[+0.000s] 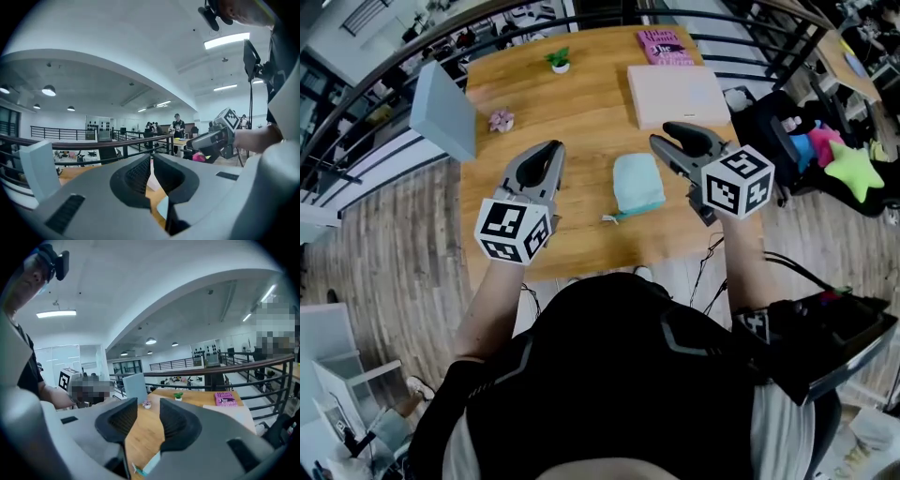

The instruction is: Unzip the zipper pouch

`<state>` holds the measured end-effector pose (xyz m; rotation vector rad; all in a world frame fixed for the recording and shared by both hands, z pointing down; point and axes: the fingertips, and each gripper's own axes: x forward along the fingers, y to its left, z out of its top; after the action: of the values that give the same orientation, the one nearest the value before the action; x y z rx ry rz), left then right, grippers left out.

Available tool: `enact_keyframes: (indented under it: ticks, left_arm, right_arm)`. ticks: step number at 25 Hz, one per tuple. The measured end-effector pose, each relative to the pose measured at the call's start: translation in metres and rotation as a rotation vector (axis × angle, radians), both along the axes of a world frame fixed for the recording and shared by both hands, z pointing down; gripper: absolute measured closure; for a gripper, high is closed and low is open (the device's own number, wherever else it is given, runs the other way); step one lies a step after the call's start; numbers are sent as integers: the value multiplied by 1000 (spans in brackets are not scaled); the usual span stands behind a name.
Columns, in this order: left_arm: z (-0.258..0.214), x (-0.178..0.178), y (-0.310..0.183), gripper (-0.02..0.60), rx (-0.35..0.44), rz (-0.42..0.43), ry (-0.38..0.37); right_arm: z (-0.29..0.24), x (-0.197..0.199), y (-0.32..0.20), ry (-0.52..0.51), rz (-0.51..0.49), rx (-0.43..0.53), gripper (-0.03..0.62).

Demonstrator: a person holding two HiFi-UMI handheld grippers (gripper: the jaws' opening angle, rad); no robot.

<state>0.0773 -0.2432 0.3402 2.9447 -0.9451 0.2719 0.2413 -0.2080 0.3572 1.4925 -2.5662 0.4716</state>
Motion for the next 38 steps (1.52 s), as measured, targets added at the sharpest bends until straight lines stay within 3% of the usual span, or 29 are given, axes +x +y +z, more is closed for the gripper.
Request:
enact_keyframes:
  ticks: [2, 7, 10, 12, 14, 21, 38]
  left_arm:
    - [-20, -4, 1, 547, 28, -5, 19]
    - [-55, -20, 3, 549, 104, -48, 23]
    - [-65, -30, -3, 552, 37, -84, 82]
    - [-63, -31, 2, 552, -30, -77, 112]
    - [-57, -29, 6, 552, -50, -84, 88]
    - [-50, -27, 10, 552, -25, -114, 31]
    - [-48, -26, 9, 552, 1, -176, 31]
  right_arm:
    - [-18, -4, 4, 4, 9, 32, 441]
    - [-50, -12, 12, 10, 16, 90, 523]
    - [-65, -12, 12, 10, 39, 114, 583]
    - [-70, -11, 18, 5, 56, 125, 585]
    - [-69, -11, 21, -6, 77, 126, 585]
    - [-53, -8, 20, 39, 106, 87, 586]
    - [-45, 12, 24, 87, 133, 80, 586]
